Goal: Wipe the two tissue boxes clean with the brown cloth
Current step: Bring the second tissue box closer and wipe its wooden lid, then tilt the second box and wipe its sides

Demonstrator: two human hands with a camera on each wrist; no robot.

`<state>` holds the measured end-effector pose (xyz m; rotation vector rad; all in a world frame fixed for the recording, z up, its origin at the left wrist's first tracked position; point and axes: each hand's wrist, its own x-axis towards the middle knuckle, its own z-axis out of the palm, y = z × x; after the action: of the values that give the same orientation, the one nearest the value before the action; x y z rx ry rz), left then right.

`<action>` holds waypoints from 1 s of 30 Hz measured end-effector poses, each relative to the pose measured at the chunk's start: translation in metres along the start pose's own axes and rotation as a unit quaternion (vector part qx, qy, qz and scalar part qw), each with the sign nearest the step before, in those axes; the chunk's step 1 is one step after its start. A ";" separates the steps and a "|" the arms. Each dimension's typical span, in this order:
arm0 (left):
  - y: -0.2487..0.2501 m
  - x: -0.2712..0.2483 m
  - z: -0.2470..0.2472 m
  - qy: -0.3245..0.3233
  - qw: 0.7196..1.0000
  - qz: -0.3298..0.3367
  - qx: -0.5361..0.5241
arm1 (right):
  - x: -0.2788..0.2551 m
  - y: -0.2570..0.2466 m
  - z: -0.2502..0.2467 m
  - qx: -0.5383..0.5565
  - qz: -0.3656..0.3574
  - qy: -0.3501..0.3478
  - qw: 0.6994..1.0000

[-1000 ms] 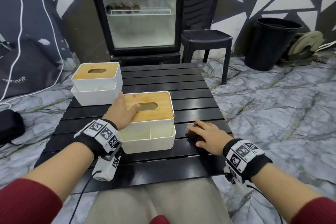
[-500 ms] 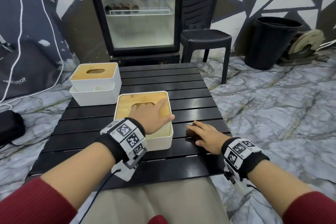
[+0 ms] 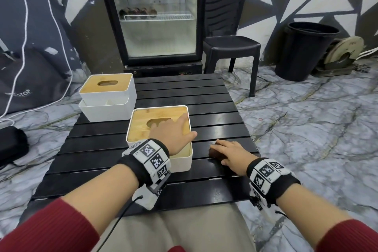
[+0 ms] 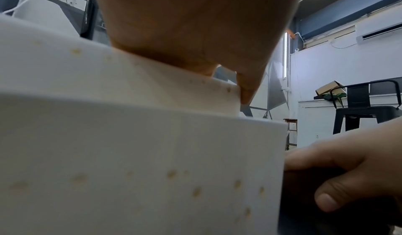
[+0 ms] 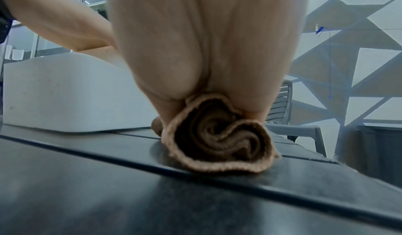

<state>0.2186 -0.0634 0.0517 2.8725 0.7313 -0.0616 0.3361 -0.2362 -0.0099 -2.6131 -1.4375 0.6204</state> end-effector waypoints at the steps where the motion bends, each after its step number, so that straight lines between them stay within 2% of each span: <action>1: -0.002 -0.001 -0.002 0.005 1.000 -0.003 -0.013 | 0.000 -0.001 0.000 -0.001 0.005 0.007 1.000; 4: -0.011 -0.004 -0.012 0.023 0.997 -0.010 -0.069 | 0.000 -0.004 0.000 0.005 0.016 0.024 1.000; 6: -0.021 -0.007 -0.021 0.040 0.988 -0.011 -0.149 | 0.000 -0.005 -0.005 0.020 0.013 0.034 0.999; 8: -0.031 -0.010 -0.031 0.059 0.960 0.004 -0.273 | -0.002 -0.008 -0.015 0.056 -0.008 0.072 0.996; 10: -0.039 -0.013 -0.041 0.072 0.918 0.038 -0.388 | -0.007 -0.014 -0.030 0.121 -0.050 0.153 0.980; 13: -0.046 -0.017 -0.052 0.087 0.867 0.075 -0.485 | -0.016 -0.032 -0.050 0.229 -0.111 0.262 0.931; 16: -0.053 -0.017 -0.050 0.076 0.831 0.078 -0.546 | -0.022 -0.055 -0.061 0.263 -0.158 0.286 0.908; 24: -0.061 -0.019 -0.039 0.088 0.812 0.097 -0.569 | -0.025 -0.082 -0.043 0.184 -0.212 0.286 0.916; 28: -0.068 -0.014 -0.035 0.083 0.800 0.072 -0.590 | -0.023 -0.088 -0.032 0.153 -0.245 0.316 0.904; 30: -0.071 -0.013 -0.037 0.067 0.803 0.071 -0.588 | -0.020 -0.090 -0.031 0.136 -0.264 0.325 0.898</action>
<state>0.1736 -0.0016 0.0775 1.7021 0.3373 0.4566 0.2678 -0.1998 0.0495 -1.8105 -1.5590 -0.1135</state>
